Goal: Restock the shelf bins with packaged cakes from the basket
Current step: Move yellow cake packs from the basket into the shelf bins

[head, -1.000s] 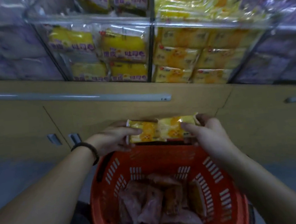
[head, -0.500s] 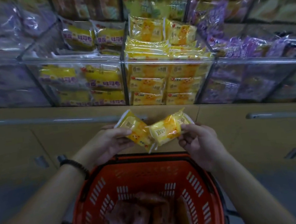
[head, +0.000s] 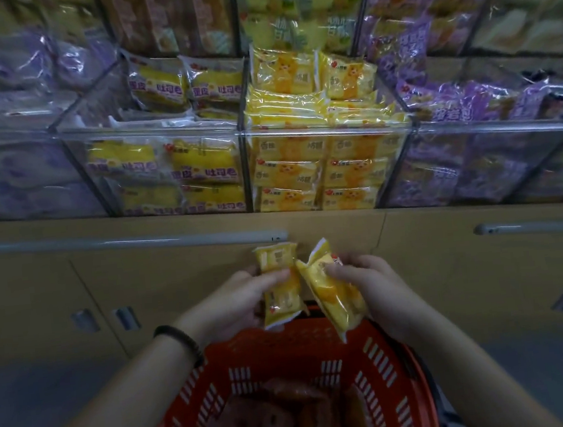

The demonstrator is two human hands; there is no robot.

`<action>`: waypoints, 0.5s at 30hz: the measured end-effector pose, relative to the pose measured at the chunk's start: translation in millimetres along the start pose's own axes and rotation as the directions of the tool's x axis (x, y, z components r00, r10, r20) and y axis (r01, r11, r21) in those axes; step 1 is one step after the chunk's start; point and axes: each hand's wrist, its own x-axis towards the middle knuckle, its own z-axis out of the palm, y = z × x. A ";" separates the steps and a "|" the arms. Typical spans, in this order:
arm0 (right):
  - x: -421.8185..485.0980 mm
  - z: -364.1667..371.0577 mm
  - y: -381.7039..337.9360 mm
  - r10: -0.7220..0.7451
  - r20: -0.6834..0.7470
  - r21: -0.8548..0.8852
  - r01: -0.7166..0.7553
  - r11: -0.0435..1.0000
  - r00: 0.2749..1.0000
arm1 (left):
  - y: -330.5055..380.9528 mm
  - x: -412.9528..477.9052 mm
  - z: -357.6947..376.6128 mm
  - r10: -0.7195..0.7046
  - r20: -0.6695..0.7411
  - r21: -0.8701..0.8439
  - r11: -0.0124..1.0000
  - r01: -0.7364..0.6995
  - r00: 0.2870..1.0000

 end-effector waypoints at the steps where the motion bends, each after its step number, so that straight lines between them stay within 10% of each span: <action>1: 1.6 -0.1 -1.3 0.025 0.025 -0.010 -0.025 1.000 0.999 | -0.5 0.2 -1.9 0.035 0.005 0.061 0.997 -0.035 0.999; 5: -5.4 2.9 -12.8 -0.082 0.021 -0.199 0.084 0.976 0.996 | 6.2 -3.8 -9.0 0.180 -0.056 0.346 0.926 -0.150 0.982; 15: -57.3 -17.9 -50.7 -0.419 -0.043 -0.104 0.413 0.905 0.907 | 74.2 -66.4 -5.2 0.524 0.042 0.351 0.789 -0.504 0.851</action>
